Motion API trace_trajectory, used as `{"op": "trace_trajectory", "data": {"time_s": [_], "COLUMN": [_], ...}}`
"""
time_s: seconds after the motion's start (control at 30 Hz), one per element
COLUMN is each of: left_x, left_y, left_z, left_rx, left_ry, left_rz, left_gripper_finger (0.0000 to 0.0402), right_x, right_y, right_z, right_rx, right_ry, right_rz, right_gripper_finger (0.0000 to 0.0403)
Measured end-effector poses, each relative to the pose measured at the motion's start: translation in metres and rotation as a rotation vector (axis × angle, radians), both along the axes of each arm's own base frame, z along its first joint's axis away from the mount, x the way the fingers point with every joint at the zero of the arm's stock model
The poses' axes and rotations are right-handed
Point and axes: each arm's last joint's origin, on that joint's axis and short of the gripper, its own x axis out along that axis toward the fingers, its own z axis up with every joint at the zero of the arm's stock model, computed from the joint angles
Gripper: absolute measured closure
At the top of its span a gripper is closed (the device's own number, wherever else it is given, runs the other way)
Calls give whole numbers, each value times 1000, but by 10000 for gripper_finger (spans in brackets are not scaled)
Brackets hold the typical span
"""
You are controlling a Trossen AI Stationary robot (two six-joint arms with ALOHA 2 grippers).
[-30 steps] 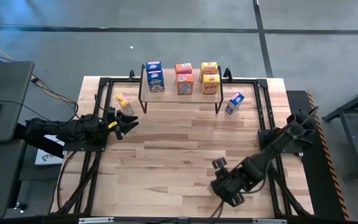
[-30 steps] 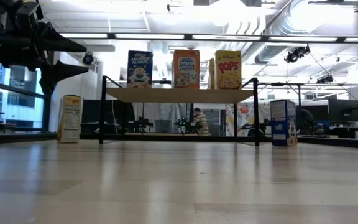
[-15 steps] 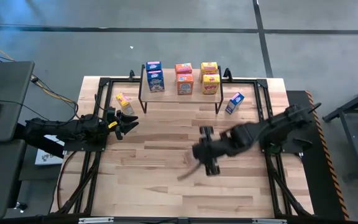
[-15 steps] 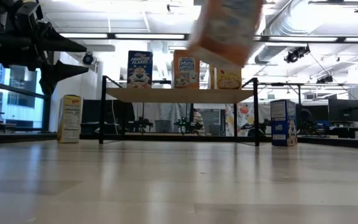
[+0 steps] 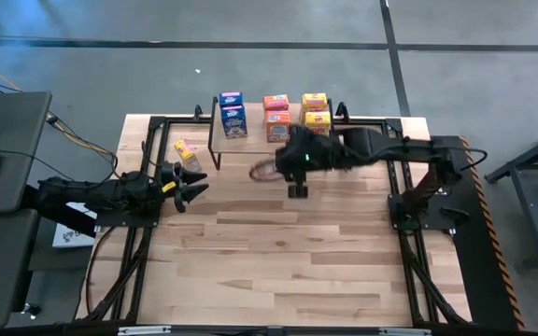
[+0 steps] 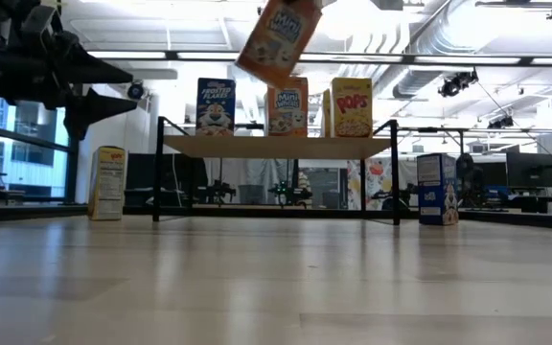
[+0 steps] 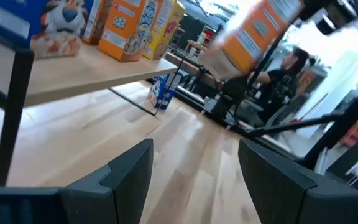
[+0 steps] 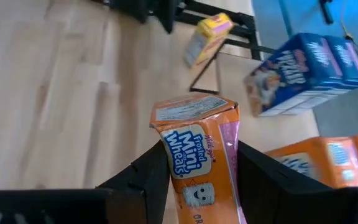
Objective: Stack cereal on shelf
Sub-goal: Put the orange cereal box aligned with the other orange cereal boxes on the shelf
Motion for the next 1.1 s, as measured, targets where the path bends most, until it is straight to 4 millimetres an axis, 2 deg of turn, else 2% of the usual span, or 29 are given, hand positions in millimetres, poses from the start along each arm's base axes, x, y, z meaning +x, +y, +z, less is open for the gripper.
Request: {"op": "trace_trajectory", "data": {"time_s": [0.17,0.3,0.57,0.7,0.93,1.1], "left_x": [0,0,0,0,0,0], "left_y": [0,1,1,1,1,1], "left_z": [0,0,0,0,0,0], "left_rx": [107,114,137,137,137,137], "left_ry": [30,33,40,40,40,40], "left_rz": [1,24,25,25,26,26], "left_gripper_finger": [173,173,173,173,173,173], "right_x": [1,-1,0,-3,-4,7], "right_y": [-36,-53,-55,-56,-64,-74], "right_z": [3,3,4,15,31,26], "right_rx": [-8,-4,93,122,170,160], "right_ry": [-27,-38,-66,-78,-6,96], "right_rz": [-29,-79,-63,-89,-125,-121], "right_gripper_finger": [253,253,253,253,253,253]}}
